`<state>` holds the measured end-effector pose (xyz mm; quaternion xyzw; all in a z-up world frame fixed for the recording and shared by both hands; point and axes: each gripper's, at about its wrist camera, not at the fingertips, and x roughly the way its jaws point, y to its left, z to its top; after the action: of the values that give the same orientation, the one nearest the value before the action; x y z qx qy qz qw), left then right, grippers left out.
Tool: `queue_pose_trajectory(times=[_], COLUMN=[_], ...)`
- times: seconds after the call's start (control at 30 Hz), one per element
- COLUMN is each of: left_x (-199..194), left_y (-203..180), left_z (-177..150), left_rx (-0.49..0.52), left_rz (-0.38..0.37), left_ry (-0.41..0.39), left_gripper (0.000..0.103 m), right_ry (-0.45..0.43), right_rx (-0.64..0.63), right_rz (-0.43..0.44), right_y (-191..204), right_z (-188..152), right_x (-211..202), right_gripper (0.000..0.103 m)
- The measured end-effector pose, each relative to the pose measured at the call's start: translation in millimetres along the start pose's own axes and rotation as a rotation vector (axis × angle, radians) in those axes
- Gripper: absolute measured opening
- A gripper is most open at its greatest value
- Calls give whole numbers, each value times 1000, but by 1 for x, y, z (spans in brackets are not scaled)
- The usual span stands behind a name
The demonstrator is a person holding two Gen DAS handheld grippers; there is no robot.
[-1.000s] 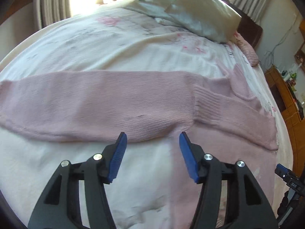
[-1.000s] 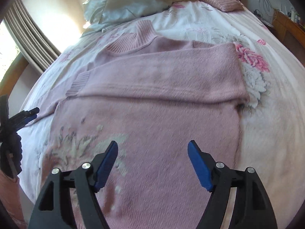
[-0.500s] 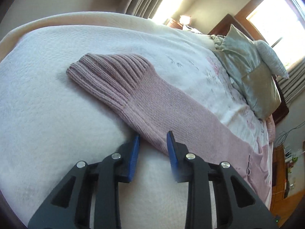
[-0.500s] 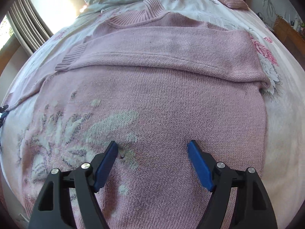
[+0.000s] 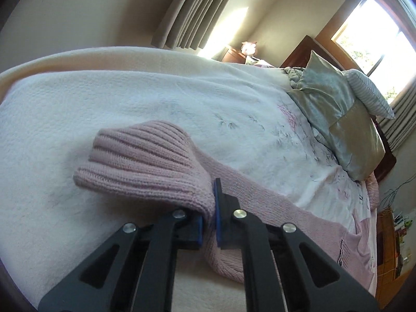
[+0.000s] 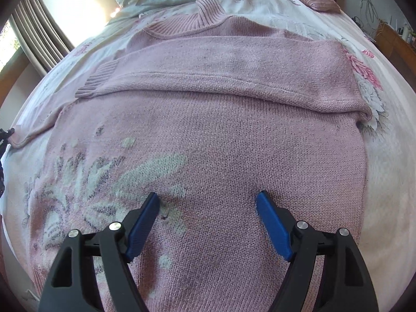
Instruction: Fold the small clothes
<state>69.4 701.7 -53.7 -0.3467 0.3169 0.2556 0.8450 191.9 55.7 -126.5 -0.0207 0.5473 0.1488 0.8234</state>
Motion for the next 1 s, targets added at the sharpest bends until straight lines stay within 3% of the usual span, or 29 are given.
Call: queue_pose_trajectory(times=[0.2, 0.43, 0.7, 0.8, 1.0], left_x=[-12, -9, 11, 23, 76], left_y=[-86, -205, -283, -299, -296], left_z=[-17, -70, -141, -163, -193], left_rx=[146, 304, 371, 389, 386], left_rz=[-125, -296, -425, -442, -355], left_ry=[-5, 46, 153, 197, 317], left_gripper=[4, 4, 4, 4, 5], right_ry=[-15, -48, -45, -39, -32], right_rx=[15, -4, 11, 12, 14], right_rz=[-10, -46, -59, -57, -56], right_y=[-5, -12, -27, -28, -29], right_z=[-4, -9, -11, -12, -12], right_x=[-13, -29, -27, -22, -16], right_gripper=[78, 78, 78, 78, 78])
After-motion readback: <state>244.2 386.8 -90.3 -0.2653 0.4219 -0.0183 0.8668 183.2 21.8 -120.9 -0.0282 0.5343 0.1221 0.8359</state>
